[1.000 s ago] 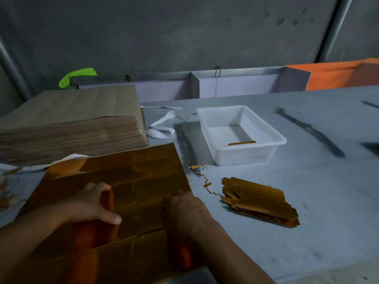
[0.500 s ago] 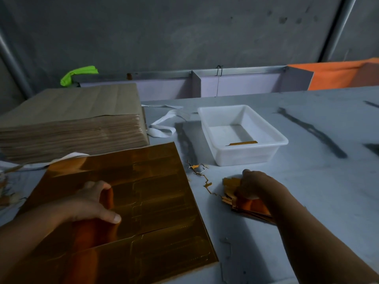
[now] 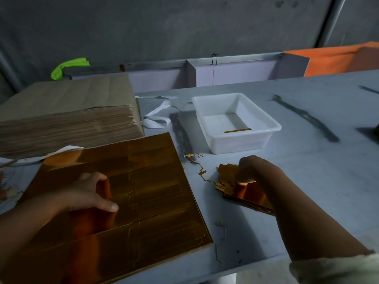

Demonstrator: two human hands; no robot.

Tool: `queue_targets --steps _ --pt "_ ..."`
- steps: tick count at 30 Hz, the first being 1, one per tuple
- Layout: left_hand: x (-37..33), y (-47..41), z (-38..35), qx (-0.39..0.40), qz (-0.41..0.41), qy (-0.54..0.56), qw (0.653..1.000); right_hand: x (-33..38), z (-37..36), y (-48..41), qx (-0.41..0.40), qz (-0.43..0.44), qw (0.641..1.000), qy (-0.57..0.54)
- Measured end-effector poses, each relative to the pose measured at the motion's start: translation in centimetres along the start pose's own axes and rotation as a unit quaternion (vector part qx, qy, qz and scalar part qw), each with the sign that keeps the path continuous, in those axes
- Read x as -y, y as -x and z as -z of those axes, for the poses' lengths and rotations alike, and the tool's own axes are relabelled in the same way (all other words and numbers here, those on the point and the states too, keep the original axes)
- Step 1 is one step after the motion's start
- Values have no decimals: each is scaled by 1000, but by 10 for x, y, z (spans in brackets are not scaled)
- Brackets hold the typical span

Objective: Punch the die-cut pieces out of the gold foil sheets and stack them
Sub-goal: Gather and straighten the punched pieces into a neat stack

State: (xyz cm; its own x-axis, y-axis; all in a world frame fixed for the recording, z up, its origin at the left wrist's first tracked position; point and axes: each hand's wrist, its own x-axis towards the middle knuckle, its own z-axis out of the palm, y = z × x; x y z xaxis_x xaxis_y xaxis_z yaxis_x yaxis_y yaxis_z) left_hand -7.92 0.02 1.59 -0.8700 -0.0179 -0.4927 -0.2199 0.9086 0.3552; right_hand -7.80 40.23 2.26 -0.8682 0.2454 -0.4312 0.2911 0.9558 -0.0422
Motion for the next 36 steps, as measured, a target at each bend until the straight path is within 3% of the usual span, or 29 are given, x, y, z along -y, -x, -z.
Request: queue_targets --steps 6,10,12,14,16,18,22,25,30,36 --pt "0 -2 1 -4 1 1 1000 -6 14 10 16 40 998 -46" --pt "-10 -7 -4 -78 -2 31 996 -16 26 17 -45 98 974 -198" --pt "-23 -5 -10 -147 -29 25 988 -20 28 20 -105 127 931 -326" --pt "-43 0 -20 -190 -60 44 979 -20 24 24 -116 162 857 -476" --pt "-65 8 -33 -192 -91 74 974 -16 12 24 -99 182 789 -578" --pt "-85 15 -47 -174 -132 88 972 -10 -3 22 -94 172 760 -620" --pt "-128 24 -74 -143 -234 103 956 -5 -26 16 -113 135 735 -655" --pt "-159 23 -91 -89 -270 185 941 -6 -30 16 -119 124 706 -687" --pt "-204 20 -106 -31 -262 346 900 -3 -33 19 -123 161 706 -679" --pt "-219 20 -124 -43 -229 323 917 -3 -44 16 -117 164 710 -675"
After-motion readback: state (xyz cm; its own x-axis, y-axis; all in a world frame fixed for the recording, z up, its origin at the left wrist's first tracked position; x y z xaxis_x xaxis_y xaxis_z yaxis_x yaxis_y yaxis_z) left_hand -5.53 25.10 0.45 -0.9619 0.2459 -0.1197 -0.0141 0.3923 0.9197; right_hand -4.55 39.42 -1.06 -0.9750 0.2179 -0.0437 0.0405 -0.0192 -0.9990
